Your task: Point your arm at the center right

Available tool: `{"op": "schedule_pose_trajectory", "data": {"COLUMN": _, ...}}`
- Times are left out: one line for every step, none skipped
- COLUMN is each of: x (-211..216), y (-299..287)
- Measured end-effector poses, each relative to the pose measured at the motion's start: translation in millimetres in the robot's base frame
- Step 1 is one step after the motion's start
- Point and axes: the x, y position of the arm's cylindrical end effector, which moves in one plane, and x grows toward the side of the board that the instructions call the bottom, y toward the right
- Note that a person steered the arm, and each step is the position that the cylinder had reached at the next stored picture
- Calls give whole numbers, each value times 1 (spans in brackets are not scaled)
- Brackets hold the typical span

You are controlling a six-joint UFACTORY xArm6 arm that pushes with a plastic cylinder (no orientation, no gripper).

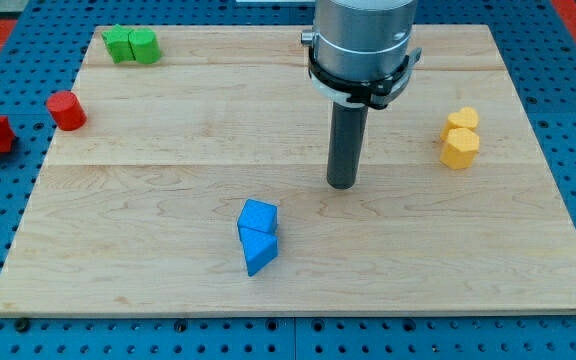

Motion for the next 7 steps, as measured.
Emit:
{"op": "schedule_pose_trajectory", "data": {"x": 1, "y": 20}}
{"op": "schedule_pose_trajectory", "data": {"x": 1, "y": 26}}
{"op": "schedule_pose_trajectory", "data": {"x": 1, "y": 27}}
{"op": "schedule_pose_trajectory", "data": {"x": 1, "y": 27}}
{"op": "schedule_pose_trajectory", "data": {"x": 1, "y": 36}}
{"op": "schedule_pose_trajectory", "data": {"x": 1, "y": 60}}
{"op": "schedule_pose_trajectory", "data": {"x": 1, "y": 94}}
